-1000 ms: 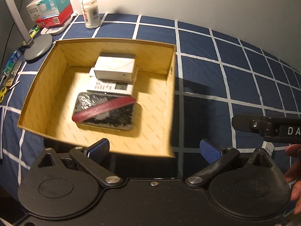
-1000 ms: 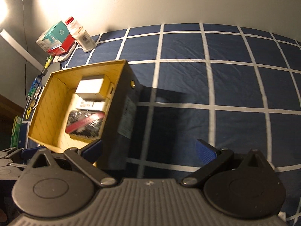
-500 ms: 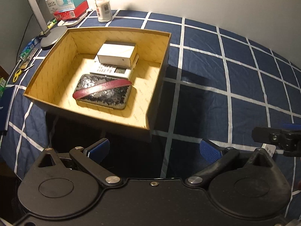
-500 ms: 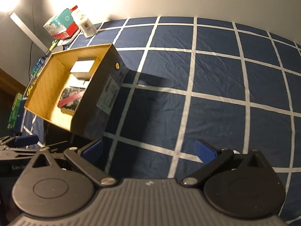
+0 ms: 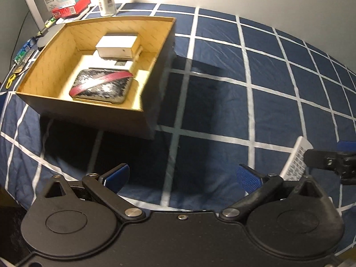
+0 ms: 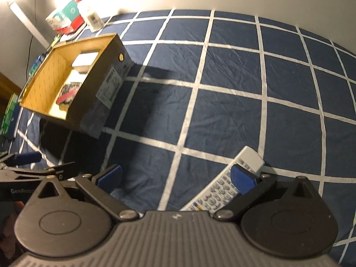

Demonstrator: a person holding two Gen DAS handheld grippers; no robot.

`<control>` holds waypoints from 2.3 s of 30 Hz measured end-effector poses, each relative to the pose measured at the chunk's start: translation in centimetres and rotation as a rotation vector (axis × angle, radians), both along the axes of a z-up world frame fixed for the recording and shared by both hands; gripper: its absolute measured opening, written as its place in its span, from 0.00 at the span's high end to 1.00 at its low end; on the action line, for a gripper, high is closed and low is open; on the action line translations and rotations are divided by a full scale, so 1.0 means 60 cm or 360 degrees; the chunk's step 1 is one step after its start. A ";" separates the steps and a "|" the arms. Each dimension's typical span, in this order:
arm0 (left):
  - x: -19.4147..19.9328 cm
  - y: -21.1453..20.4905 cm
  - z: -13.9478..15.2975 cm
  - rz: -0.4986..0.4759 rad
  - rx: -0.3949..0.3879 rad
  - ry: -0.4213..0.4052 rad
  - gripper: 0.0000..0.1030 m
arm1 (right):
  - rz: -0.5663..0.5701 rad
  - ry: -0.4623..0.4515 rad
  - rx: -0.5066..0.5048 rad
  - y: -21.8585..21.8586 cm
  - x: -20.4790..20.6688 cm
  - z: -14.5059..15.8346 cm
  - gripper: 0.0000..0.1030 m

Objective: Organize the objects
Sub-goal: 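Lift both grippers out of the box toward the white TV remote, then close both grippers together on the white TV remote, then carry the held TV remote with both grippers over the cardboard box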

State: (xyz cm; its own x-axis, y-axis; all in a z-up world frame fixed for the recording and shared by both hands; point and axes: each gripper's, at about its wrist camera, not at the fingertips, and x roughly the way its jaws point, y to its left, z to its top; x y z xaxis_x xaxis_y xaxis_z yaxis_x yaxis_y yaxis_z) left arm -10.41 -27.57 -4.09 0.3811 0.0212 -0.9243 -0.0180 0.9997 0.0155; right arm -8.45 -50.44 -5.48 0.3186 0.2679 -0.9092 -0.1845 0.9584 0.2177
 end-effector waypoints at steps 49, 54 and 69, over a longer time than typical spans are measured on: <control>-0.079 -0.231 -0.222 0.1157 -0.0326 0.0287 0.00 | 0.1045 0.0431 -0.0111 -0.073 0.121 -0.238 0.00; -0.075 -0.231 -0.227 0.1212 -0.0393 0.0279 0.00 | 0.1088 0.0427 -0.0158 -0.067 0.116 -0.237 0.00; -0.054 -0.248 -0.232 0.1174 -0.0428 0.0308 0.03 | 0.1089 0.0402 -0.0205 -0.065 0.106 -0.232 0.05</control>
State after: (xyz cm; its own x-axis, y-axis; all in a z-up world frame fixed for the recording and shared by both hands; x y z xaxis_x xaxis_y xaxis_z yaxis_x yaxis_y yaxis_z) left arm -13.66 -42.47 -18.03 0.1887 -0.0275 -0.9817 -0.6962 0.7013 -0.1535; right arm -2.07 -54.36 -19.43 -0.1044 0.2180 -0.9704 -0.7091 0.6678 0.2263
